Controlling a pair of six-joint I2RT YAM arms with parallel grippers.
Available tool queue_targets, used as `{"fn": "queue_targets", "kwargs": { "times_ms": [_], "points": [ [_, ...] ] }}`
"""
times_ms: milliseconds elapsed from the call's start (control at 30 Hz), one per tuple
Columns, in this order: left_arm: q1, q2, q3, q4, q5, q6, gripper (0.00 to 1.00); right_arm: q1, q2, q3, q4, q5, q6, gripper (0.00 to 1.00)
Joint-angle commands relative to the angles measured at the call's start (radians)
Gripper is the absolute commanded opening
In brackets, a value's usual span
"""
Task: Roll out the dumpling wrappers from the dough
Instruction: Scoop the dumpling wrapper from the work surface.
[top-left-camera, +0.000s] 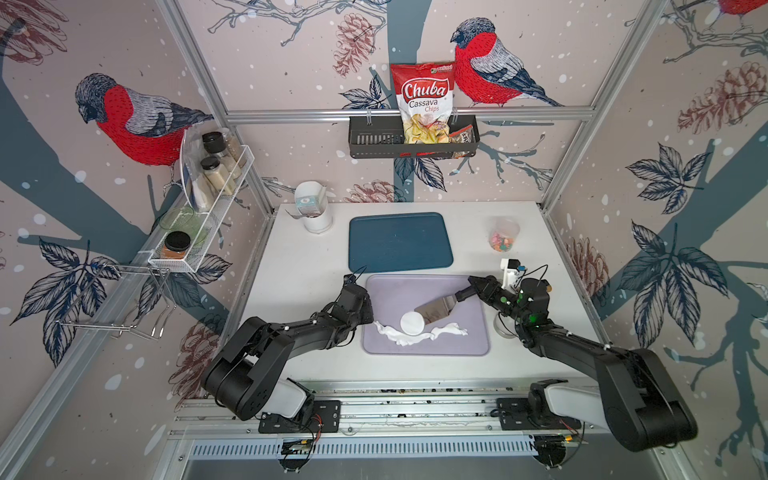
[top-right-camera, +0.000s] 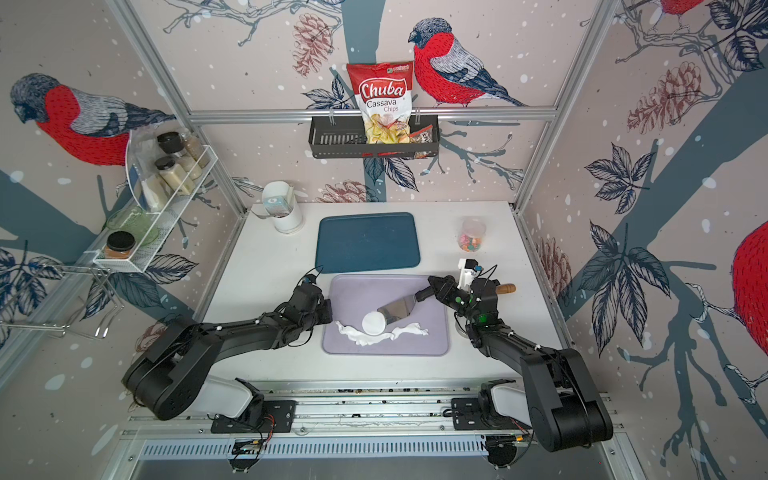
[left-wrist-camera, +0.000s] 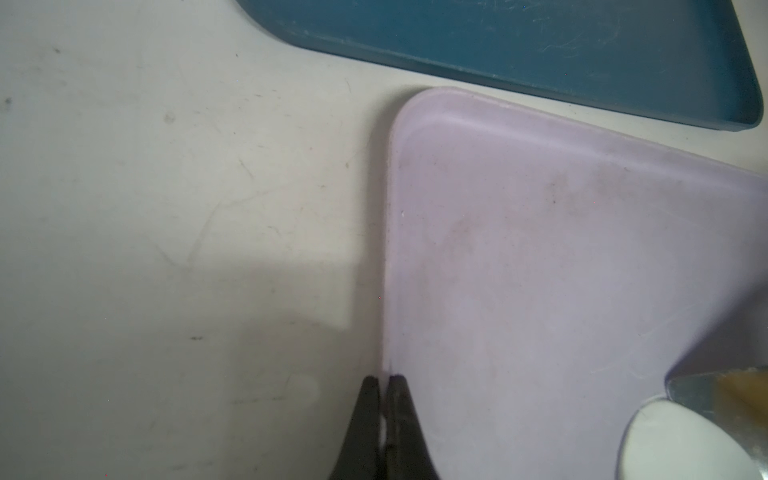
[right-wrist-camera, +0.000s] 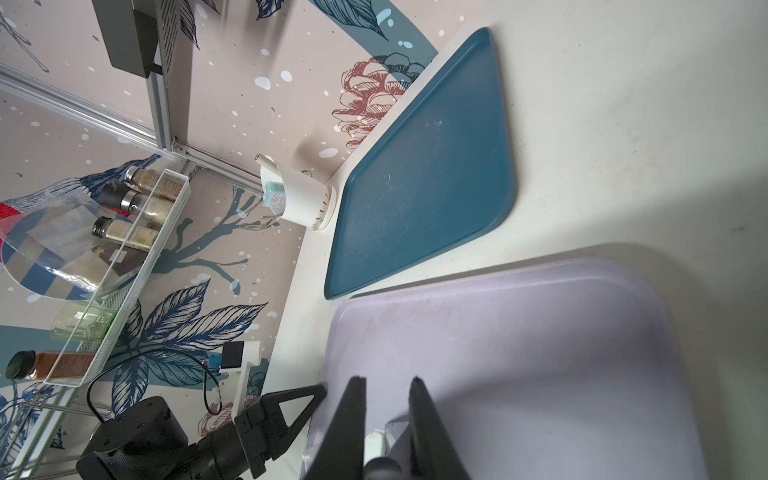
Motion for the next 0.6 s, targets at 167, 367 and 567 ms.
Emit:
{"fn": "queue_targets", "kwargs": {
  "times_ms": [167,367,567],
  "points": [
    [0.002,0.004,0.002,-0.081,0.017,0.007,0.0,0.038,0.043,0.034,-0.04,-0.06,-0.036,0.0],
    [0.002,0.004,0.002,-0.085,0.012,0.009,0.0,0.03,0.037,0.036,0.008,-0.084,0.028,0.0],
    [0.002,0.005,0.0,-0.083,0.01,0.009,0.0,0.016,0.026,0.045,0.006,-0.092,0.083,0.0]
  ]
}}
